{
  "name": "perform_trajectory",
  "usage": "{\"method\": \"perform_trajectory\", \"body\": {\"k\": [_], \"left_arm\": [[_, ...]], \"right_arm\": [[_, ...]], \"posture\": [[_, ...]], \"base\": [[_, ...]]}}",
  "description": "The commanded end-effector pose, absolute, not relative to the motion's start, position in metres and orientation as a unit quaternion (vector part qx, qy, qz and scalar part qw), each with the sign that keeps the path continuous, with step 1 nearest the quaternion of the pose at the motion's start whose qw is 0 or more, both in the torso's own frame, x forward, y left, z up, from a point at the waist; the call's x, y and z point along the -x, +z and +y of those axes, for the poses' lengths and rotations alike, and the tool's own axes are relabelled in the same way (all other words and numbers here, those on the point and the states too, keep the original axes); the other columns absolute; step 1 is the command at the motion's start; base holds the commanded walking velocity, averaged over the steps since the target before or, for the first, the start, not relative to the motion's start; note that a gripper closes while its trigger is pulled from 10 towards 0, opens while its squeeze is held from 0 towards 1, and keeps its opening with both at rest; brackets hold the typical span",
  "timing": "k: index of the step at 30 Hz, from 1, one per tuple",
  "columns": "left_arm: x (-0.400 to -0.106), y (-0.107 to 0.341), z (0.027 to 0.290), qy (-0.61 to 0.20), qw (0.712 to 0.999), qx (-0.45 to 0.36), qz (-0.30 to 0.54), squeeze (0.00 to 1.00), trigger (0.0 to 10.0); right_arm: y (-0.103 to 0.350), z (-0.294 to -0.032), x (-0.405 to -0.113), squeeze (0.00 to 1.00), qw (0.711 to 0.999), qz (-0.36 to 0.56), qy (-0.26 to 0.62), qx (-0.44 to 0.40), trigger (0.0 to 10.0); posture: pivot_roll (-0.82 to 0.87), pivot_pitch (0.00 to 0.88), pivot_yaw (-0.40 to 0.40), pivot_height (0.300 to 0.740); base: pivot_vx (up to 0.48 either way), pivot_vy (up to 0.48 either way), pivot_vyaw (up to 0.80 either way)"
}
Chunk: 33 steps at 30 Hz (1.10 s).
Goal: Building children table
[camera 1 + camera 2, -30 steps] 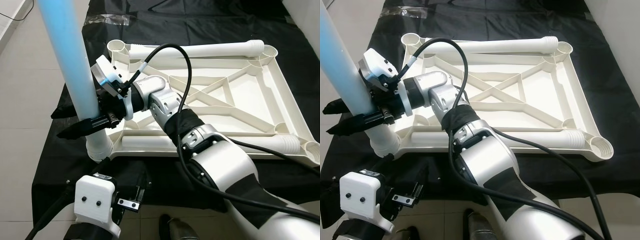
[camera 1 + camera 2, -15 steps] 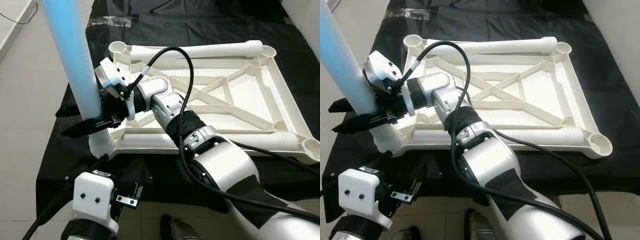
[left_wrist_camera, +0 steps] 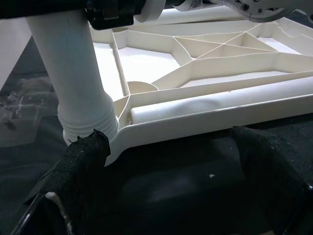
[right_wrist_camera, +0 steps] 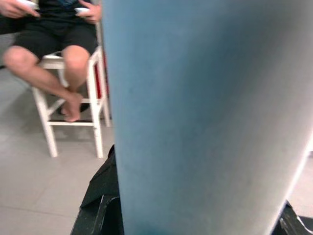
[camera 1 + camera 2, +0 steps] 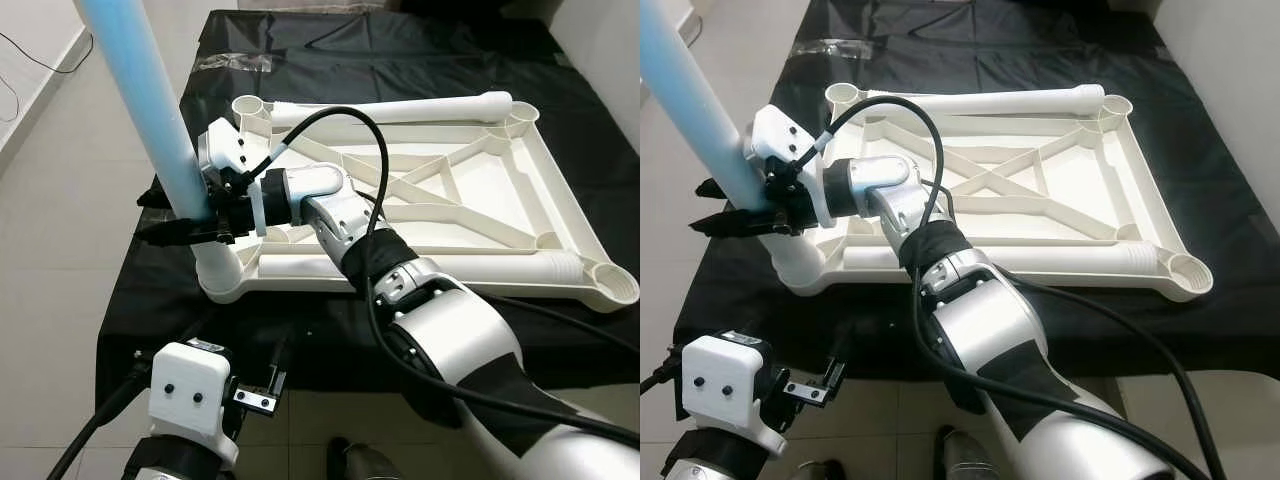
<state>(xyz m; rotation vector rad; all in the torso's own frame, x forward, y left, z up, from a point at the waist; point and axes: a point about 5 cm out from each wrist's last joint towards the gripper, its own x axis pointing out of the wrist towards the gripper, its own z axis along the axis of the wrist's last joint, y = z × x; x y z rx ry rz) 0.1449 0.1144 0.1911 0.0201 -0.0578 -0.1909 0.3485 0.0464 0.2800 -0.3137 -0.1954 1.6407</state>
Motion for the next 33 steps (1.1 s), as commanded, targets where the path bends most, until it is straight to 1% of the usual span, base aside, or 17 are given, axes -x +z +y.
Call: {"method": "perform_trajectory", "body": {"k": [1, 3, 5, 6, 8, 11, 12, 15, 16, 20, 23, 25, 28, 29, 30, 31, 33], "left_arm": [[-0.144, 0.186, 0.116, -0.097, 0.995, -0.015, -0.017, 0.0, 10.0], [-0.144, 0.185, 0.116, -0.098, 0.995, -0.015, -0.016, 0.0, 10.0], [-0.144, 0.185, 0.116, -0.098, 0.995, -0.016, -0.016, 0.0, 10.0], [-0.144, 0.185, 0.115, -0.099, 0.995, -0.016, -0.016, 0.0, 10.0], [-0.144, 0.185, 0.115, -0.099, 0.995, -0.016, -0.016, 0.0, 10.0], [-0.145, 0.183, 0.116, -0.099, 0.995, -0.018, -0.015, 0.0, 10.0], [-0.145, 0.183, 0.116, -0.099, 0.995, -0.018, -0.015, 0.0, 10.0], [-0.145, 0.183, 0.117, -0.1, 0.995, -0.02, -0.015, 0.0, 10.0], [-0.145, 0.183, 0.117, -0.1, 0.995, -0.02, -0.015, 0.0, 10.0], [-0.145, 0.183, 0.118, -0.1, 0.995, -0.022, -0.015, 0.0, 10.0], [-0.145, 0.182, 0.119, -0.1, 0.995, -0.022, -0.015, 0.0, 10.0], [-0.145, 0.182, 0.119, -0.1, 0.995, -0.022, -0.015, 0.0, 10.0], [-0.145, 0.182, 0.119, -0.101, 0.995, -0.022, -0.015, 0.0, 10.0], [-0.145, 0.182, 0.119, -0.101, 0.994, -0.022, -0.015, 0.0, 10.0], [-0.145, 0.182, 0.119, -0.102, 0.994, -0.022, -0.016, 0.0, 10.0], [-0.145, 0.182, 0.119, -0.102, 0.994, -0.022, -0.016, 0.0, 10.0], [-0.146, 0.182, 0.119, -0.102, 0.994, -0.022, -0.016, 0.0, 10.0]], "right_arm": [[0.226, 0.038, -0.352, 0.0, 0.69, 0.027, 0.707, 0.153, 10.0], [0.224, 0.038, -0.354, 0.0, 0.707, 0.03, 0.689, 0.155, 10.0], [0.223, 0.037, -0.355, 0.0, 0.712, 0.031, 0.685, 0.155, 10.0], [0.223, 0.037, -0.357, 0.0, 0.727, 0.029, 0.67, 0.148, 10.0], [0.223, 0.037, -0.357, 0.0, 0.727, 0.029, 0.67, 0.148, 10.0], [0.221, 0.033, -0.365, 0.0, 0.78, 0.029, 0.613, 0.126, 10.0], [0.22, 0.032, -0.366, 0.0, 0.788, 0.029, 0.602, 0.122, 10.0], [0.217, 0.026, -0.373, 0.0, 0.827, 0.028, 0.55, 0.111, 10.0], [0.217, 0.026, -0.373, 0.0, 0.827, 0.028, 0.55, 0.111, 10.0], [0.213, 0.017, -0.379, 0.0, 0.861, 0.027, 0.499, 0.098, 10.0], [0.211, 0.014, -0.381, 0.0, 0.868, 0.027, 0.486, 0.096, 10.0], [0.211, 0.01, -0.385, 0.0, 0.889, 0.024, 0.448, 0.093, 10.0], [0.211, 0.009, -0.386, 0.0, 0.897, 0.022, 0.432, 0.092, 10.0], [0.213, 0.006, -0.389, 0.0, 0.909, 0.021, 0.408, 0.087, 10.0], [0.215, 0.002, -0.393, 0.0, 0.928, 0.022, 0.364, 0.075, 10.0], [0.215, 0.002, -0.393, 0.0, 0.928, 0.022, 0.364, 0.075, 10.0], [0.22, -0.006, -0.399, 0.0, 0.956, 0.021, 0.287, 0.057, 10.0]], "posture": [[0.12, 0.269, -0.097, 0.74], [0.12, 0.263, -0.098, 0.74], [0.12, 0.263, -0.098, 0.74], [0.12, 0.261, -0.099, 0.74], [0.12, 0.261, -0.099, 0.74], [0.12, 0.256, -0.096, 0.74], [0.12, 0.256, -0.096, 0.74], [0.12, 0.253, -0.094, 0.74], [0.12, 0.253, -0.094, 0.74], [0.12, 0.254, -0.09, 0.74], [0.12, 0.254, -0.09, 0.74], [0.12, 0.257, -0.087, 0.74], [0.12, 0.257, -0.087, 0.74], [0.11, 0.261, -0.085, 0.74], [0.11, 0.261, -0.085, 0.74], [0.11, 0.261, -0.085, 0.74], [0.11, 0.266, -0.086, 0.74]], "base": [[0.0, 0.0, 0.0], [0.0, 0.0, 0.0], [0.0, 0.0, 0.0], [0.0, 0.0, 0.0], [0.0, 0.0, 0.0], [0.0, 0.0, 0.0], [0.0, 0.0, 0.0], [0.0, 0.0, 0.0], [0.0, 0.0, 0.0], [0.0, 0.0, 0.0], [0.0, 0.0, 0.0], [0.0, 0.0, 0.0], [0.0, 0.0, 0.0], [0.0, 0.0, 0.0], [0.0, 0.0, 0.0], [0.0, 0.0, 0.0], [0.0, 0.0, 0.0]]}}
